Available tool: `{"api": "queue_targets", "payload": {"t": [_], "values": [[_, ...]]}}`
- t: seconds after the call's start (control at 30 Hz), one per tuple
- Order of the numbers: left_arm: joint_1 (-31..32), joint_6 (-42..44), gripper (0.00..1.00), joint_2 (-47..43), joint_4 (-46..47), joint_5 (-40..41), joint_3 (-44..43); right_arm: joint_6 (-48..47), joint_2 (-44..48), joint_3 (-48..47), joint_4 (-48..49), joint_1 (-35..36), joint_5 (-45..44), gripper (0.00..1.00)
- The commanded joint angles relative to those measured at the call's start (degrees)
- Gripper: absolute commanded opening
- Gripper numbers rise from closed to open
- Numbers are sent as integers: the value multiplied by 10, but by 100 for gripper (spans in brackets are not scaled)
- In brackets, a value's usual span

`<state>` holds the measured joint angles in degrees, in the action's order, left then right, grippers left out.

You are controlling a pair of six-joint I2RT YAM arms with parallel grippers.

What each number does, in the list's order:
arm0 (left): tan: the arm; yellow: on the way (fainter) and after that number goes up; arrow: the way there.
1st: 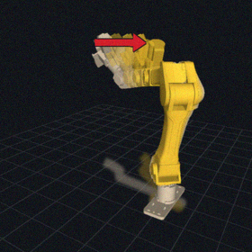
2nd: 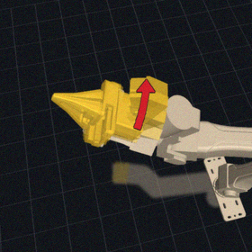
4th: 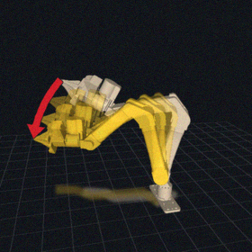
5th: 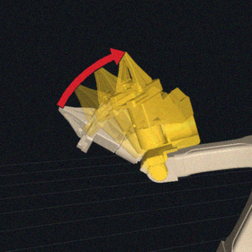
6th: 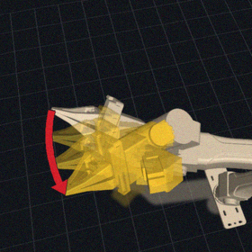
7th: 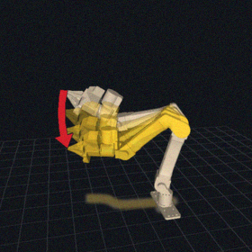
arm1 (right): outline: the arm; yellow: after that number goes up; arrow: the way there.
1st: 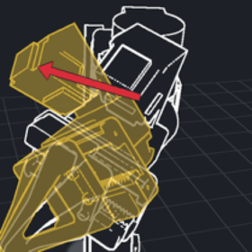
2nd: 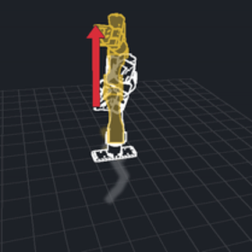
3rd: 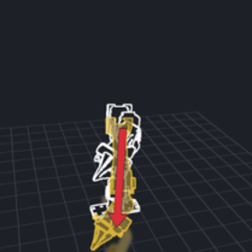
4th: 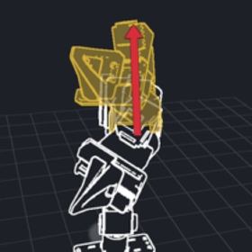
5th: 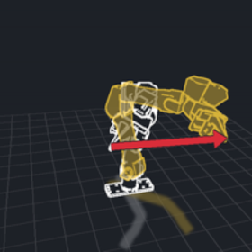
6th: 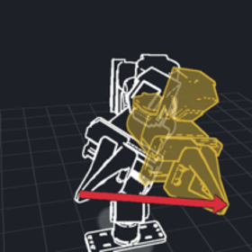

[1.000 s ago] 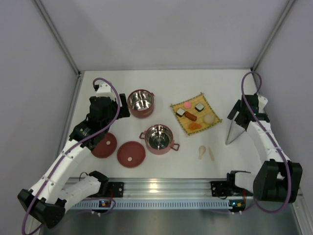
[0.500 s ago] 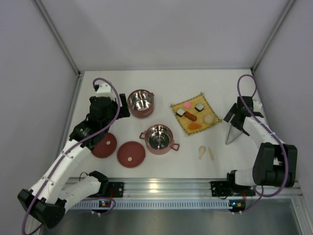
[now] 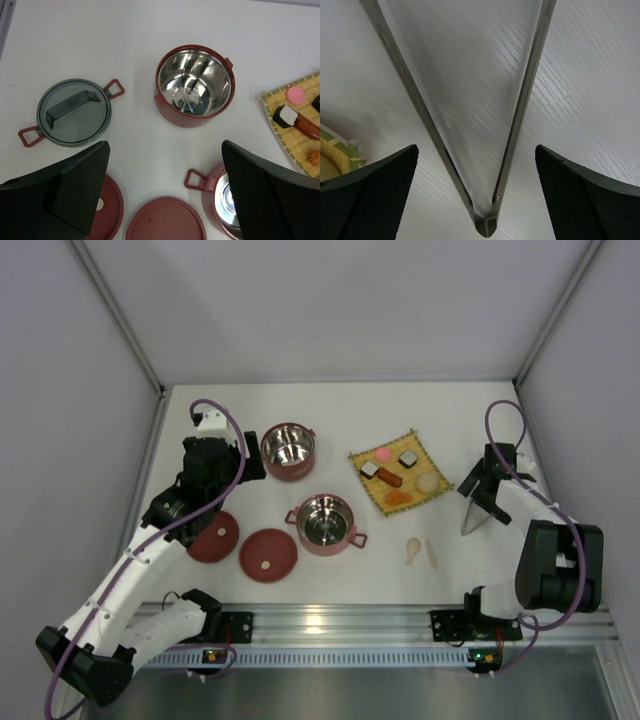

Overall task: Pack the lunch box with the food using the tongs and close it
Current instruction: Pick up the clamp at the center of the board.

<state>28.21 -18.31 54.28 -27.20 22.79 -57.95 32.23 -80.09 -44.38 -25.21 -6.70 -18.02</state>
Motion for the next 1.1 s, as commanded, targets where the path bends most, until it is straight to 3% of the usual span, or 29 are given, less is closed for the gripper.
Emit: {"api": "queue_targets", "payload": {"t": [0.0,0.3,0.43,0.87,0.93,1.07], "values": [[0,-1,99,2,9,1,-15,8,-11,0,51,-11,1,100],[-1,0,99,2,8,2,-15,3,-37,-7,64,-15,-2,99],[0,-1,99,2,8,2,-15,1,-45,-2,71,-15,4,94],[0,-1,99,1,8,2,-14,-17,-45,15,92,-26,32,53],[0,-1,99,1,8,1,-14,-17,-46,15,93,-26,35,42],[-1,-1,99,2,8,0,-15,-21,-44,14,93,-26,36,36]]}}
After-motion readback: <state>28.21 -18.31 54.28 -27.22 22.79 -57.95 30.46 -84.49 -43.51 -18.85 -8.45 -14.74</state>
